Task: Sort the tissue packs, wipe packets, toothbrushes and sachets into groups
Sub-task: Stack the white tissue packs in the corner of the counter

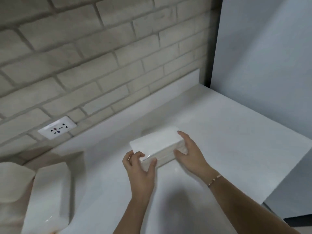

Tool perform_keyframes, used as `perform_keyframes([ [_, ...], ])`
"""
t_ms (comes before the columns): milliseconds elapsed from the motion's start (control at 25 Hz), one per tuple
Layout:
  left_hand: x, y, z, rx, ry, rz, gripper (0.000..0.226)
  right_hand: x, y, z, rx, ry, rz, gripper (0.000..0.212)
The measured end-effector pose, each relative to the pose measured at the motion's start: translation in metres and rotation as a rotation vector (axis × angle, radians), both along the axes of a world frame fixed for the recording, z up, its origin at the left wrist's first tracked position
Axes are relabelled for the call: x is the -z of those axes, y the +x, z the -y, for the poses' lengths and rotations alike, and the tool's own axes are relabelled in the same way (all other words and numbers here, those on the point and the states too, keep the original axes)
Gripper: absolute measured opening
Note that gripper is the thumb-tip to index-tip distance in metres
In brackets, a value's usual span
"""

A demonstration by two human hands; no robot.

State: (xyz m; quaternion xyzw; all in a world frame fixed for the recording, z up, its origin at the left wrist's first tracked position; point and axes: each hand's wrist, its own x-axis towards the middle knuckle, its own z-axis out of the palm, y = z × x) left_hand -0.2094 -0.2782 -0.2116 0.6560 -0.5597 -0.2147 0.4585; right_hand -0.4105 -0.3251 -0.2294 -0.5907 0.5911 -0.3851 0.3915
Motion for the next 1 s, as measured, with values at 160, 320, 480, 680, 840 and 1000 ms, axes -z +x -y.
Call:
perform_keyframes([
  [160, 0.011, -0.041, 0.043, -0.021, 0.093, 0.002, 0.035, -0.005, -0.010, 0.035, 0.018, -0.340, -0.597, 0.056],
  [320, 0.014, -0.069, 0.090, 0.013, 0.141, 0.135, 0.036, 0.002, -0.017, 0.062, -0.130, -0.563, -0.712, 0.044],
  [480, 0.007, -0.095, 0.157, 0.204, 0.177, 0.296, 0.050, 0.004, -0.052, 0.126, -0.035, -0.400, -0.749, 0.049],
  [680, -0.001, -0.140, 0.257, 0.373, 0.317, 0.393, 0.063, -0.005, -0.108, 0.220, 0.013, -0.294, -0.816, 0.061],
  [840, -0.012, -0.169, 0.318, 0.506, 0.387, 0.497, 0.068, -0.008, -0.144, 0.269, 0.013, -0.249, -0.869, 0.067],
  [1000, -0.020, -0.196, 0.358, 0.589, 0.480, 0.603, 0.081, -0.009, -0.168, 0.307, -0.019, -0.131, -0.913, 0.078],
])
